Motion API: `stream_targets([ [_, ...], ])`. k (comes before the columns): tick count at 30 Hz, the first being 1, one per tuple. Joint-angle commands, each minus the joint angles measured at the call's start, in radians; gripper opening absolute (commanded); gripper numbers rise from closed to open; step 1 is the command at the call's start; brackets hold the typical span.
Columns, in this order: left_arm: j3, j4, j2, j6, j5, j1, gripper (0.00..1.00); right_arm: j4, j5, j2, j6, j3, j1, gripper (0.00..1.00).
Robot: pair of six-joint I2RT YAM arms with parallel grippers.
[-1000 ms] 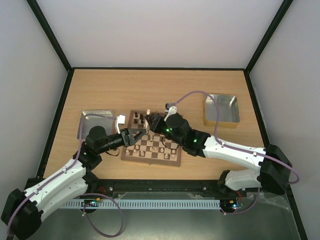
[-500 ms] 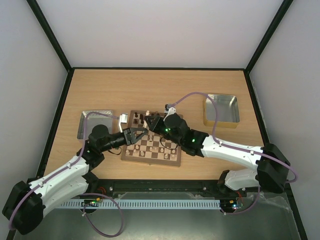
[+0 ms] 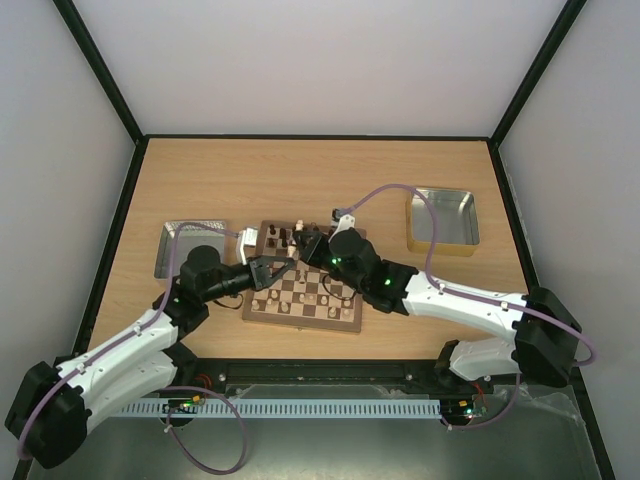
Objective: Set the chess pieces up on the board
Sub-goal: Pick up the chess piece from the chessboard, then place the chess piece on the chessboard.
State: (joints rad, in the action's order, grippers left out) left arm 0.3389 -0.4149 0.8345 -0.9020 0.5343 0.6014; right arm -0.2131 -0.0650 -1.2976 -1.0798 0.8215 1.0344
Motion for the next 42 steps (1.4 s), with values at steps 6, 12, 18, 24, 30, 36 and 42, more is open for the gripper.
stream_targets([
  [6, 0.046, 0.192, -0.002, 0.097, -0.056, 0.002, 0.02, 0.071, -0.191, 0.043, 0.157, -0.019, -0.005, 0.06],
  [12, 0.098, 0.305, 0.043, 0.116, -0.107, 0.002, 0.02, 0.161, -0.217, 0.044, 0.27, -0.059, -0.005, 0.09],
  [18, 0.154, 0.399, 0.123, 0.154, -0.126, 0.0, 0.02, 0.316, -0.208, 0.035, 0.317, -0.093, -0.021, 0.11],
  [24, 0.17, 0.391, 0.167, 0.16, -0.124, -0.001, 0.02, 0.277, -0.217, 0.043, 0.333, -0.206, -0.063, 0.13],
  [30, 0.173, 0.393, 0.178, 0.168, -0.125, -0.003, 0.02, 0.192, -0.262, 0.044, 0.38, -0.282, -0.085, 0.16],
  [36, 0.176, 0.395, 0.19, 0.173, -0.126, -0.003, 0.03, 0.214, -0.259, 0.001, 0.403, -0.261, -0.091, 0.2],
  [42, 0.178, 0.402, 0.191, 0.18, -0.126, -0.004, 0.03, 0.293, -0.168, -0.018, 0.369, -0.233, -0.1, 0.26],
])
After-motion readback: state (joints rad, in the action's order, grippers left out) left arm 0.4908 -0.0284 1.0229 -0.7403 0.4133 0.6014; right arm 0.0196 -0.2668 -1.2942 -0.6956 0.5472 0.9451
